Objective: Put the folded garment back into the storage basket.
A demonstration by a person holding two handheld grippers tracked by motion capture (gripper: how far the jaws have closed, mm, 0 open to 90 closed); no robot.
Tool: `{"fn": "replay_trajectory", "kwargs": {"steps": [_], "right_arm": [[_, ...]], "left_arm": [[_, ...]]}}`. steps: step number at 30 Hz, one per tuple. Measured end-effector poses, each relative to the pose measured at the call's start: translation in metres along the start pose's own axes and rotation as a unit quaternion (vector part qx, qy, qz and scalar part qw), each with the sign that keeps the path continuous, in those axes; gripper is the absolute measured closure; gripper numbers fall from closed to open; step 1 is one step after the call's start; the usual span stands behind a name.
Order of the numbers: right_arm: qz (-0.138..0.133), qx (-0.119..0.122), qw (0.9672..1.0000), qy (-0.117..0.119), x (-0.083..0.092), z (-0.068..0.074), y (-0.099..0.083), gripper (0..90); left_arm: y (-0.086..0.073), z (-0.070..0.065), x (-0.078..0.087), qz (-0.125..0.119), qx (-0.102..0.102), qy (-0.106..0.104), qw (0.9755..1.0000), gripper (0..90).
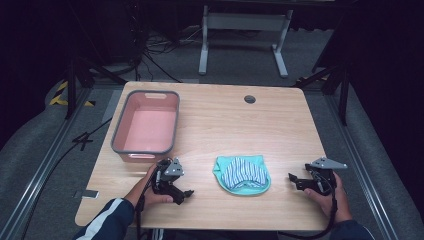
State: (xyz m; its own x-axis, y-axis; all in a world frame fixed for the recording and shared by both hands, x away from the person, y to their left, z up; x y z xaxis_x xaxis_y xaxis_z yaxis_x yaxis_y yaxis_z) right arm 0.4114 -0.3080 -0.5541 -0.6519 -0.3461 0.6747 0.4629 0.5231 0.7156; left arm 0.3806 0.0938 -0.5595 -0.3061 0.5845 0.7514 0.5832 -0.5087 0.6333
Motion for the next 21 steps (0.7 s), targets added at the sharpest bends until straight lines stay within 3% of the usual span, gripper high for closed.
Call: {"fn": "replay_trajectory", "kwargs": {"steps": [21], "right_arm": [[0.007,-0.009,0.9999,-0.008,0.0013,0.0008,-0.0010,19.1]], "left_arm": [[0.0003,0.0001,0.0012,0.005,-0.001,0.000,1.0000,1.9]]}}
Point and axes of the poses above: each handheld gripper's, and its own axes: x roughly backward along the jaws, y roughly out of its top, z roughly to its left, the point moved 10 cm from there along -x, roughly forward along the jaws, and after that the axes turned 15 degrees about x, right-handed, at the moved point
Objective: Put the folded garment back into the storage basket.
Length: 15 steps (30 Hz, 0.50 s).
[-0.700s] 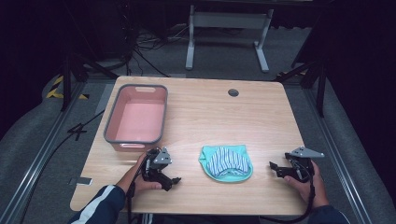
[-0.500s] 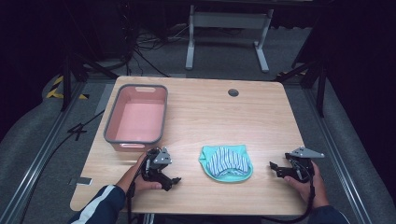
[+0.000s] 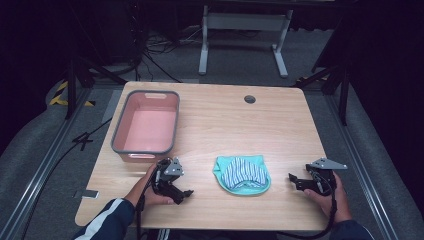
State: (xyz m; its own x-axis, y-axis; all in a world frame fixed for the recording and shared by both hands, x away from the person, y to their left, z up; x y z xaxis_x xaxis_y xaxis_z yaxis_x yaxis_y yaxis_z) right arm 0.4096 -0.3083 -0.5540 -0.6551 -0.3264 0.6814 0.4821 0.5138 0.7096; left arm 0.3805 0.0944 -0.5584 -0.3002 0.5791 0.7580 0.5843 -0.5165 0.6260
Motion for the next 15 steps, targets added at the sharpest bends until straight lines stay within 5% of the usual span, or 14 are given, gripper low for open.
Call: {"fn": "replay_trajectory", "kwargs": {"steps": [5,8,11,15], "right_arm": [[0.015,0.001,0.9999,0.006,0.001,0.001,0.001,19.1],[0.021,0.007,0.9997,0.012,0.001,0.003,0.002,20.8],[0.023,0.013,0.9995,0.017,0.002,0.005,0.004,21.2],[0.013,0.027,0.9985,0.047,0.007,0.016,0.016,27.0]], "left_arm": [[0.003,0.000,0.003,-0.002,-0.004,0.001,1.0000,13.3],[0.005,0.001,0.006,0.000,-0.006,0.019,0.9998,16.6],[0.010,0.001,0.010,-0.011,-0.001,0.009,0.9999,18.8],[0.020,0.001,0.014,-0.025,0.012,0.016,0.9995,21.0]]}}
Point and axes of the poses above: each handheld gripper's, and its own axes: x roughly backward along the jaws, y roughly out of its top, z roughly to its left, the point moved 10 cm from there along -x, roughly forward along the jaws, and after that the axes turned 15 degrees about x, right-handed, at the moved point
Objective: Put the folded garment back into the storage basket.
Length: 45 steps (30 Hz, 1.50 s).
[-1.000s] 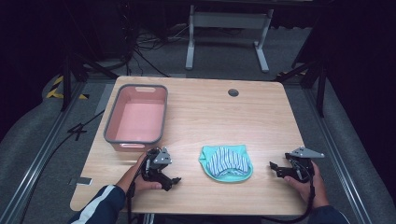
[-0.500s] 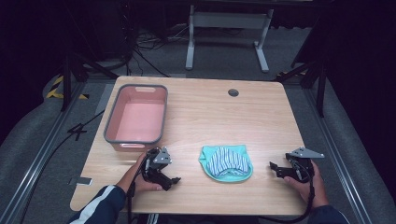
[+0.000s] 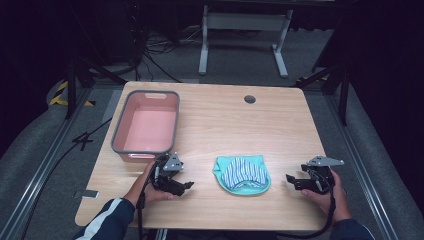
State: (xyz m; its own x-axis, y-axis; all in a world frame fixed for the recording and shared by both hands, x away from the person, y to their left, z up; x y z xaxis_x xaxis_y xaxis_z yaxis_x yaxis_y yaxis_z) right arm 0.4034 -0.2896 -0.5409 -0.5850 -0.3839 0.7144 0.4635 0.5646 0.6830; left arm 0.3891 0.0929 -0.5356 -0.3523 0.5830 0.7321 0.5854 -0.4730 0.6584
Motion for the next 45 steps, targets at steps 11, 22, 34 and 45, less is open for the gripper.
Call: {"fn": "replay_trajectory", "kwargs": {"steps": [11,22,34,45], "right_arm": [[-0.014,0.030,0.9994,0.002,-0.008,0.017,0.029,31.6],[-0.028,0.050,0.9979,0.029,-0.017,0.041,0.058,35.8],[-0.007,0.070,0.9964,0.047,-0.042,0.059,0.070,33.4],[0.002,0.062,0.9968,0.049,-0.056,0.063,0.063,25.1]], "left_arm": [[0.018,-0.015,-0.010,0.001,-0.023,0.028,0.9994,22.1],[0.041,-0.030,-0.035,0.006,-0.008,0.019,0.9998,24.5],[0.073,-0.047,-0.070,0.000,0.011,0.000,0.9999,23.0],[0.061,-0.044,-0.090,0.031,0.027,0.003,0.9991,14.1]]}}
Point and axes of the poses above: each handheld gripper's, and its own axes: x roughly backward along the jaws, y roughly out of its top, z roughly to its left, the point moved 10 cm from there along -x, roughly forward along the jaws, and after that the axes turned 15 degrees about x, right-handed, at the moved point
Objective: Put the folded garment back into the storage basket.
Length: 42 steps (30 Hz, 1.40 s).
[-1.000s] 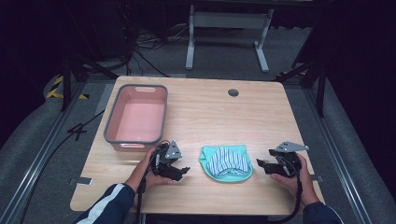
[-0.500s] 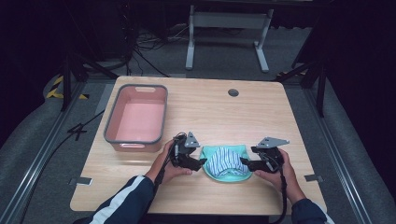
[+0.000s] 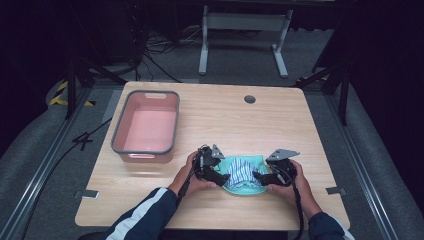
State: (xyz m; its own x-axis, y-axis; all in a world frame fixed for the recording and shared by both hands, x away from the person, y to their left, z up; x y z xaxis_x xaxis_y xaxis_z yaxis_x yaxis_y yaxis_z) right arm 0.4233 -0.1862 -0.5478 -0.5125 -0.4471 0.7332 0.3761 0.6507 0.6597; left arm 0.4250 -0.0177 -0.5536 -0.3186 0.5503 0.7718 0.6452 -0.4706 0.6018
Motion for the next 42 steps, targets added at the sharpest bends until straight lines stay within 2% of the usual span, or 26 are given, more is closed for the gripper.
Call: {"fn": "replay_trajectory", "kwargs": {"steps": [2,3,6,9,10,11,12,13,16,17,18,24,26,29,34,42], "right_arm": [[0.002,-0.005,1.0000,0.002,-0.001,0.000,-0.001,25.1],[-0.002,-0.012,0.9999,0.006,-0.001,0.000,-0.002,24.9],[-0.005,-0.005,0.9999,0.009,-0.001,0.004,0.000,29.5],[-0.012,0.002,0.9998,0.017,-0.001,0.009,0.002,37.7],[-0.012,0.002,0.9998,0.017,0.000,0.009,0.002,38.1],[-0.010,0.000,0.9998,0.016,0.000,0.010,0.002,38.9],[-0.009,0.001,0.9998,0.017,0.000,0.010,0.002,41.6],[-0.009,0.001,0.9998,0.017,0.000,0.010,0.002,41.6],[-0.010,0.003,0.9996,0.027,0.002,0.014,0.004,55.5],[-0.010,0.003,0.9996,0.027,0.002,0.014,0.004,55.5],[-0.009,0.000,0.9996,0.028,0.002,0.015,0.004,61.1],[-0.007,0.005,0.9995,0.032,0.003,0.020,0.006,71.7],[-0.008,0.002,0.9994,0.033,0.003,0.020,0.006,74.6],[-0.011,-0.002,0.9994,0.034,0.003,0.020,0.005,76.0],[-0.010,0.005,0.9995,0.029,0.005,0.020,0.005,77.8],[-0.013,0.007,0.9991,0.039,0.008,0.019,0.007,79.5]], "left_arm": [[0.000,0.001,0.000,0.001,-0.009,-0.001,1.0000,14.3],[0.001,0.003,-0.001,-0.005,-0.007,-0.002,1.0000,14.8],[0.002,0.006,0.001,-0.006,-0.012,-0.006,0.9999,18.5],[0.004,0.009,0.003,-0.011,-0.012,-0.012,0.9998,34.6],[0.005,0.008,0.003,-0.012,-0.019,-0.018,0.9996,38.0],[0.005,0.005,0.003,-0.014,-0.030,-0.031,0.9990,45.9],[0.005,0.003,0.003,-0.013,-0.030,-0.035,0.9989,52.3],[0.005,0.003,0.003,-0.013,-0.030,-0.035,0.9989,56.1],[0.004,-0.002,0.003,-0.010,-0.032,-0.046,0.9984,64.9],[0.004,-0.002,0.003,-0.010,-0.032,-0.046,0.9984,66.1],[0.004,-0.003,0.003,-0.010,-0.033,-0.051,0.9981,68.9],[0.002,-0.005,0.004,-0.010,-0.026,-0.052,0.9982,74.0],[0.002,-0.006,0.005,-0.007,-0.033,-0.049,0.9982,77.3],[0.002,-0.007,0.004,-0.008,-0.038,-0.051,0.9980,78.7],[0.002,-0.008,0.005,-0.002,-0.041,-0.049,0.9980,80.5],[0.002,-0.009,0.008,0.001,-0.037,-0.052,0.9980,80.6]]}}
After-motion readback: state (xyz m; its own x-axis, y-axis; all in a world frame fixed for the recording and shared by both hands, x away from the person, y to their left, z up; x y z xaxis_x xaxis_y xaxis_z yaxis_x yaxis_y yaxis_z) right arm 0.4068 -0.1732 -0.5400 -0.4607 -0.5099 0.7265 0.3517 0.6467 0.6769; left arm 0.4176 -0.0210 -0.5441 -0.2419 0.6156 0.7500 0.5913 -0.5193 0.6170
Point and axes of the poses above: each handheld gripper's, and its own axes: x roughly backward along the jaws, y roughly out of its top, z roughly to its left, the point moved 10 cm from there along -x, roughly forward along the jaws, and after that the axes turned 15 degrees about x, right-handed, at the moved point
